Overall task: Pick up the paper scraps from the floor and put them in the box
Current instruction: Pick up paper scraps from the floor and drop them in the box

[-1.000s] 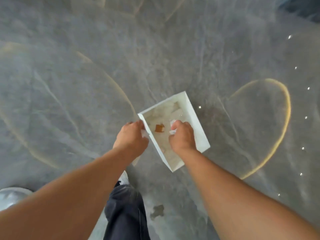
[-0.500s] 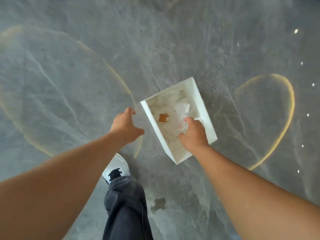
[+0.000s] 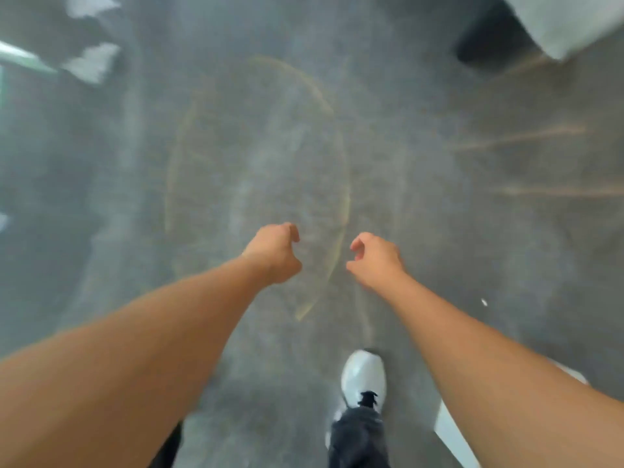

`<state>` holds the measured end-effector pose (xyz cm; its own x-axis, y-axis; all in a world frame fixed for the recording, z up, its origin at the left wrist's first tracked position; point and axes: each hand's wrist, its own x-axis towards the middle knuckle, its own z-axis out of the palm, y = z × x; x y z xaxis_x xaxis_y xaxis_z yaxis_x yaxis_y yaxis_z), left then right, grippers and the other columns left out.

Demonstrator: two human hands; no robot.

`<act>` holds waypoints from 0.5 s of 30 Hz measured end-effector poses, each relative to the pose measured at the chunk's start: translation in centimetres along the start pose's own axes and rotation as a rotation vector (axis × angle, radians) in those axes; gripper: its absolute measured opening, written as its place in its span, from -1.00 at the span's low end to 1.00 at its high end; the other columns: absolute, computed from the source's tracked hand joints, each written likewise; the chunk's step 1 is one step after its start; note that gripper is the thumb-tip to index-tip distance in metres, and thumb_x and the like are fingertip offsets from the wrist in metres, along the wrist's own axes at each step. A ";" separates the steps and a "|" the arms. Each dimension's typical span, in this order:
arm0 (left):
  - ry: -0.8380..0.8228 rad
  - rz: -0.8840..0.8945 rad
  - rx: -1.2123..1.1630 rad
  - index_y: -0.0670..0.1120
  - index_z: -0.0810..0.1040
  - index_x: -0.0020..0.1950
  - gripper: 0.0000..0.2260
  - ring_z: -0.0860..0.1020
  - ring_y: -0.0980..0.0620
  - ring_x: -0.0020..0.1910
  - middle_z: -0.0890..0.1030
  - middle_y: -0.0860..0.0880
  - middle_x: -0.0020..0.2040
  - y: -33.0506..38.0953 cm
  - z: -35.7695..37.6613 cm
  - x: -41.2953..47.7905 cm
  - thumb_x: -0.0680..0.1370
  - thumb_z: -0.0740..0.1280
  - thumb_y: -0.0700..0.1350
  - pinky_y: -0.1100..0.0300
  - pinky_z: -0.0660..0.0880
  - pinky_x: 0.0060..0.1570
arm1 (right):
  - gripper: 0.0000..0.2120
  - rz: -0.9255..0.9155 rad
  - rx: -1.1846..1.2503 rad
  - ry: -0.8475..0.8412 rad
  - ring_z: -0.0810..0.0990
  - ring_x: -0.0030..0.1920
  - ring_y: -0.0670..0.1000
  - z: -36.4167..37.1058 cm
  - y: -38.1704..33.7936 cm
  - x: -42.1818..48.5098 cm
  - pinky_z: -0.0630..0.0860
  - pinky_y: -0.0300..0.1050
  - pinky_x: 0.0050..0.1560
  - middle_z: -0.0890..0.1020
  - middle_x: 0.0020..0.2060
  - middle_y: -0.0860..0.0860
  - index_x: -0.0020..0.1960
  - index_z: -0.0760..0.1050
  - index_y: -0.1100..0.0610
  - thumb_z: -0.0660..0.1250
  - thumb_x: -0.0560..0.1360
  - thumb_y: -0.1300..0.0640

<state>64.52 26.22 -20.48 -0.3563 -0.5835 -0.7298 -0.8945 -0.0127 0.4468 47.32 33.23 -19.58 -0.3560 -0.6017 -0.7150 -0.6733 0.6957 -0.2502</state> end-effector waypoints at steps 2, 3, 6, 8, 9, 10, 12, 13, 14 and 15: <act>0.027 -0.079 -0.037 -0.10 0.48 0.26 -0.57 0.52 -0.13 0.19 0.57 -0.15 0.18 -8.0 -4.4 -2.1 0.40 0.39 -0.19 0.17 0.43 0.14 | -0.73 -0.101 -0.019 -0.049 0.63 -0.02 0.14 3.4 -9.2 0.1 0.50 -0.13 -0.01 0.68 -0.09 0.13 0.03 0.55 0.11 0.39 0.34 0.23; 0.031 -0.121 -0.054 -0.10 0.47 0.26 -0.58 0.51 -0.14 0.19 0.55 -0.15 0.19 -12.1 -6.4 -3.3 0.40 0.37 -0.19 0.15 0.45 0.16 | -0.73 -0.144 -0.033 -0.079 0.63 -0.04 0.14 5.3 -13.3 -0.2 0.49 -0.15 -0.04 0.67 -0.11 0.12 0.03 0.55 0.12 0.40 0.33 0.24; 0.068 -0.272 -0.086 -0.12 0.47 0.24 -0.60 0.50 -0.18 0.20 0.54 -0.16 0.18 -24.1 -12.1 -7.8 0.40 0.33 -0.19 0.07 0.47 0.17 | -0.71 -0.279 -0.134 -0.184 0.61 -0.06 0.14 11.1 -25.2 -2.3 0.51 -0.10 -0.06 0.65 -0.13 0.10 0.03 0.53 0.11 0.38 0.32 0.25; 0.109 -0.371 -0.104 -0.13 0.48 0.24 -0.61 0.49 -0.18 0.22 0.55 -0.17 0.18 -31.2 -15.2 -11.1 0.41 0.34 -0.17 0.07 0.47 0.17 | -0.70 -0.366 -0.246 -0.257 0.60 -0.03 0.14 14.7 -32.0 -4.0 0.52 -0.08 -0.02 0.64 -0.09 0.09 0.06 0.53 0.08 0.37 0.33 0.24; 0.129 -0.420 -0.118 -0.13 0.48 0.24 -0.61 0.49 -0.17 0.22 0.55 -0.18 0.19 -34.4 -16.4 -12.7 0.41 0.34 -0.16 0.08 0.47 0.16 | -0.69 -0.408 -0.308 -0.283 0.60 0.00 0.13 16.3 -35.2 -4.8 0.50 -0.10 0.00 0.64 -0.07 0.08 0.07 0.52 0.07 0.36 0.33 0.22; 0.143 -0.467 -0.137 -0.12 0.48 0.24 -0.61 0.49 -0.17 0.22 0.55 -0.18 0.20 -37.3 -17.5 -14.2 0.42 0.34 -0.15 0.07 0.48 0.16 | -0.68 -0.450 -0.364 -0.303 0.59 0.03 0.11 17.6 -38.2 -5.6 0.49 -0.12 0.03 0.64 -0.04 0.07 0.09 0.52 0.07 0.36 0.34 0.20; 0.153 -0.540 -0.173 -0.12 0.47 0.24 -0.61 0.49 -0.17 0.21 0.54 -0.18 0.19 -42.2 -19.2 -17.0 0.42 0.34 -0.15 0.07 0.48 0.15 | -0.67 -0.524 -0.443 -0.330 0.58 0.08 0.11 19.9 -43.8 -6.9 0.48 -0.12 0.06 0.64 0.01 0.08 0.11 0.51 0.06 0.35 0.35 0.18; 0.152 -0.568 -0.193 -0.11 0.46 0.24 -0.61 0.49 -0.16 0.19 0.53 -0.18 0.19 -44.2 -19.8 -18.2 0.42 0.33 -0.16 0.06 0.48 0.13 | -0.67 -0.558 -0.466 -0.336 0.57 0.09 0.12 20.7 -46.3 -7.5 0.48 -0.10 0.07 0.63 0.03 0.08 0.11 0.51 0.06 0.34 0.35 0.17; 0.152 -0.590 -0.218 -0.10 0.45 0.24 -0.61 0.49 -0.15 0.17 0.52 -0.17 0.18 -45.8 -20.4 -19.2 0.41 0.34 -0.16 0.07 0.48 0.12 | -0.67 -0.591 -0.488 -0.341 0.56 0.10 0.13 21.4 -48.6 -8.1 0.49 -0.09 0.07 0.62 0.04 0.09 0.12 0.50 0.06 0.33 0.35 0.16; 0.158 -0.607 -0.247 -0.09 0.44 0.24 -0.60 0.49 -0.15 0.15 0.52 -0.16 0.17 -47.2 -20.8 -19.9 0.41 0.34 -0.16 0.08 0.48 0.10 | -0.67 -0.611 -0.513 -0.339 0.56 0.11 0.14 21.9 -50.7 -8.5 0.49 -0.08 0.05 0.61 0.06 0.10 0.12 0.49 0.07 0.32 0.36 0.15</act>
<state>119.47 21.52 -16.28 0.2506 -0.5261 -0.8127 -0.8288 -0.5504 0.1007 98.63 11.65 -15.13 0.3208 -0.6058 -0.7281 -0.9218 -0.0230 -0.3870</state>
